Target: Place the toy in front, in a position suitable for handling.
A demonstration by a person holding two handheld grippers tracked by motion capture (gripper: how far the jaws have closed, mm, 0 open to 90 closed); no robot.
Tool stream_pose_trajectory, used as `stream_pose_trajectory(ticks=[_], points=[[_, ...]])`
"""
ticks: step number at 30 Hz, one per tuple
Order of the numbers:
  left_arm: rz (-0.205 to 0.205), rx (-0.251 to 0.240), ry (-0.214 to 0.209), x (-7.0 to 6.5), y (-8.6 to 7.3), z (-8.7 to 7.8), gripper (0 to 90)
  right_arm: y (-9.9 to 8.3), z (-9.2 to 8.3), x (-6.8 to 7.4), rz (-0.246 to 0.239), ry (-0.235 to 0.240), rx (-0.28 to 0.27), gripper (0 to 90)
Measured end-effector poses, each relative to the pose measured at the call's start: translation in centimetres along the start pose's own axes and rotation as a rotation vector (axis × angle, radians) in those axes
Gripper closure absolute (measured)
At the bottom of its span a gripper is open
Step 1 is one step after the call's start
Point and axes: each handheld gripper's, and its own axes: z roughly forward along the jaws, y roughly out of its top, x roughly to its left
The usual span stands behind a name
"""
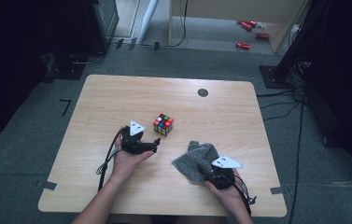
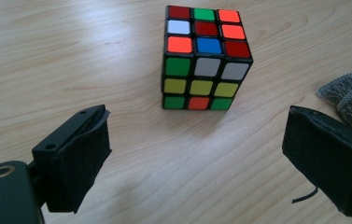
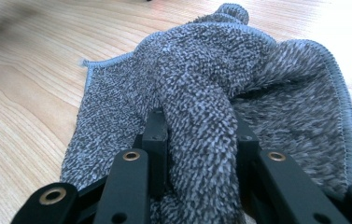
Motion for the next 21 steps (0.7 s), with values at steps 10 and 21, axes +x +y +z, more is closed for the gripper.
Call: stream_pose_trajectory(ticks=[10, 21], points=[[0.026, 0.030, 0.042, -1.2, 1.2, 3.0, 12.9, 0.0, 0.0, 0.1, -0.009, -0.001, 0.001, 66.7], [0.045, 0.065, 0.098, -2.1, 2.2, 5.9, 14.6, 0.0, 0.0, 0.0, -0.011, 0.003, -0.001, 66.2]])
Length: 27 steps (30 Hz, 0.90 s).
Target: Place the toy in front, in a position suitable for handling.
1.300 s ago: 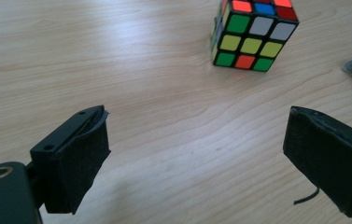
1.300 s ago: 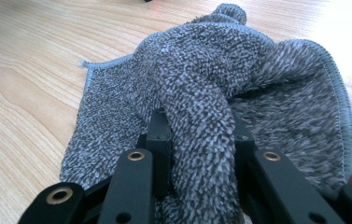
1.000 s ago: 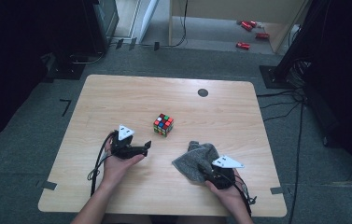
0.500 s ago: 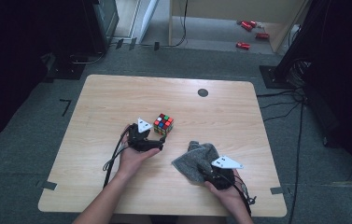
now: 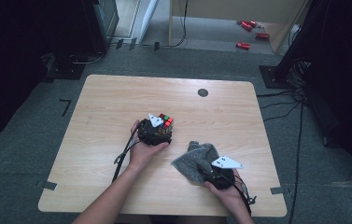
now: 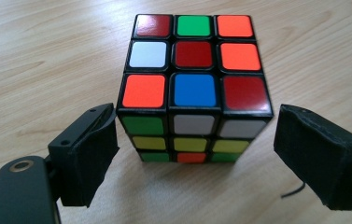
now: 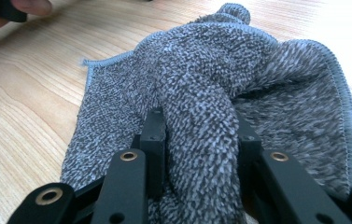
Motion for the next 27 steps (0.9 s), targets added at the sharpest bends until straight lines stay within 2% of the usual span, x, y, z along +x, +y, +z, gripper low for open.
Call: stream_pose_trajectory(ticks=[6, 7, 8, 9, 13, 14, 18, 24, 25, 27], points=[[0.016, 0.000, 0.036, -0.5, 0.4, 0.8, 17.8, 0.0, 0.0, -0.1, 0.002, 0.007, 0.001, 66.1], [0.018, -0.003, 0.046, -0.5, 0.5, 0.8, 21.8, 0.0, 0.0, -0.1, 0.002, 0.007, 0.001, 66.0], [0.015, -0.002, 0.061, -0.4, 0.5, 0.9, 30.4, 0.0, 0.0, -0.1, -0.001, 0.006, 0.000, 66.0], [0.015, -0.002, 0.061, -0.4, 0.5, 0.9, 31.4, 0.0, 0.0, -0.1, -0.001, 0.006, 0.000, 66.0], [0.011, -0.017, 0.046, -0.4, 0.5, 0.8, 34.3, 0.0, 0.0, -0.1, -0.002, 0.011, 0.002, 66.0], [0.033, -0.021, 0.049, -0.5, 0.4, 0.6, 34.4, 0.0, 0.0, -0.1, -0.001, 0.012, 0.003, 66.0], [0.046, -0.032, 0.035, -0.6, 0.2, 0.1, 34.5, 0.0, 0.0, -0.1, -0.001, 0.016, 0.004, 66.0], [0.051, -0.054, 0.000, -0.6, -0.8, -1.8, 34.5, 0.0, 0.0, -0.2, -0.002, 0.019, 0.005, 66.0], [0.045, -0.062, -0.006, -0.4, -1.4, -2.8, 34.6, 0.0, 0.0, -0.2, -0.003, 0.019, 0.004, 66.0], [0.044, -0.064, -0.009, -0.3, -1.6, -3.1, 34.6, 0.0, 0.0, -0.1, -0.003, 0.018, 0.005, 66.0]])
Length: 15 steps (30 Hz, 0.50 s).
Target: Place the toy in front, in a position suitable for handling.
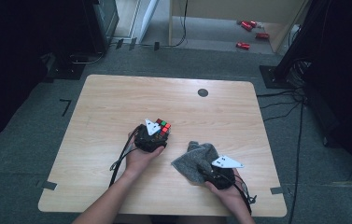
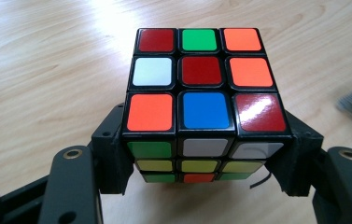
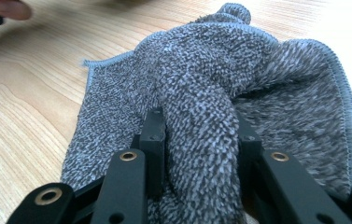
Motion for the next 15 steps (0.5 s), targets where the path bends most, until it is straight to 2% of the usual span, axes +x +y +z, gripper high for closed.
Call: stream_pose_trajectory(ticks=[1, 4, 8, 13, 15], points=[[-0.005, -0.011, -0.001, 0.2, -0.5, -1.0, 34.6, 0.0, 0.0, 0.0, 0.000, 0.000, 0.000, 66.0], [-0.007, -0.017, -0.003, 0.5, -1.1, -1.9, 34.6, 0.0, 0.0, 0.0, -0.001, -0.002, 0.000, 66.0], [-0.021, -0.032, -0.002, 1.2, -2.3, -4.1, 34.5, 0.0, 0.0, 0.0, -0.001, -0.003, 0.000, 66.0], [-0.010, -0.040, 0.007, 1.4, -3.2, -5.5, 34.6, 0.0, 0.0, 0.1, -0.003, -0.007, -0.002, 66.0], [-0.005, -0.044, 0.006, 1.4, -4.0, -6.4, 34.6, 0.0, 0.0, 0.1, -0.004, -0.008, -0.002, 66.0]])
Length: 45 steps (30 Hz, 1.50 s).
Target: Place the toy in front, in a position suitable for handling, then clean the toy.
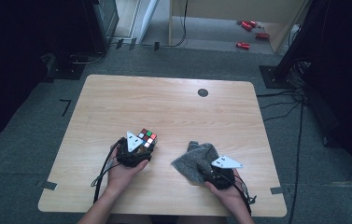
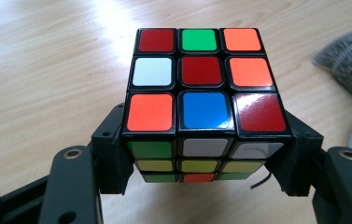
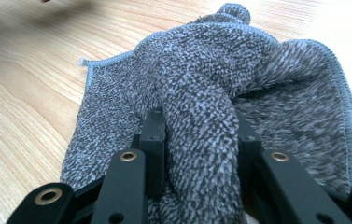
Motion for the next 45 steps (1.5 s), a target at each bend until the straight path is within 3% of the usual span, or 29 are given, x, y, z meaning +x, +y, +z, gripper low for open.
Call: stream_pose_trajectory(ticks=[5, 12, 21, 22, 24, 28, 30, 32, 40, 42, 45], points=[[-0.010, 0.000, -0.013, 0.1, -1.4, -1.5, 34.6, 0.0, 0.0, 0.1, 0.000, -0.002, 0.002, 66.0], [0.005, 0.024, -0.047, 0.4, -3.6, -2.6, 34.5, 0.0, 0.0, 0.0, 0.002, -0.001, 0.000, 66.0], [0.020, 0.004, -0.103, 0.9, -4.4, -3.6, 34.6, 0.0, 0.0, 0.0, 0.002, -0.002, 0.002, 65.7], [0.054, -0.010, -0.122, 0.8, -4.4, -3.9, 34.6, 0.0, 0.0, 0.0, 0.002, -0.002, 0.000, 65.4], [0.071, -0.018, -0.135, 0.7, -4.2, -4.1, 34.6, 0.0, -0.1, 0.0, 0.003, 0.002, -0.004, 63.4], [0.082, -0.029, -0.125, 0.5, -3.4, -4.3, 34.6, 0.0, -0.7, 0.3, -0.028, 0.019, -0.056, 57.0], [0.083, -0.048, -0.151, 0.5, -2.5, -4.4, 34.6, 1.0, -1.9, 0.6, -0.001, 0.050, -0.136, 45.9], [0.086, -0.054, -0.173, 0.5, -1.9, -4.4, 34.6, 1.9, -2.5, 0.9, -0.013, 0.054, -0.154, 41.2], [0.127, -0.079, -0.229, 0.7, 0.4, -4.1, 34.6, 5.3, -1.6, 1.6, -0.067, 0.083, -0.037, 29.0], [0.126, -0.088, -0.231, 1.2, 0.7, -4.1, 34.6, 5.6, -1.4, 1.7, -0.098, 0.057, -0.025, 27.1], [0.093, -0.100, -0.244, 2.3, 0.6, -4.0, 34.6, 5.1, -0.9, 1.5, -0.089, 0.061, -0.017, 27.9]])
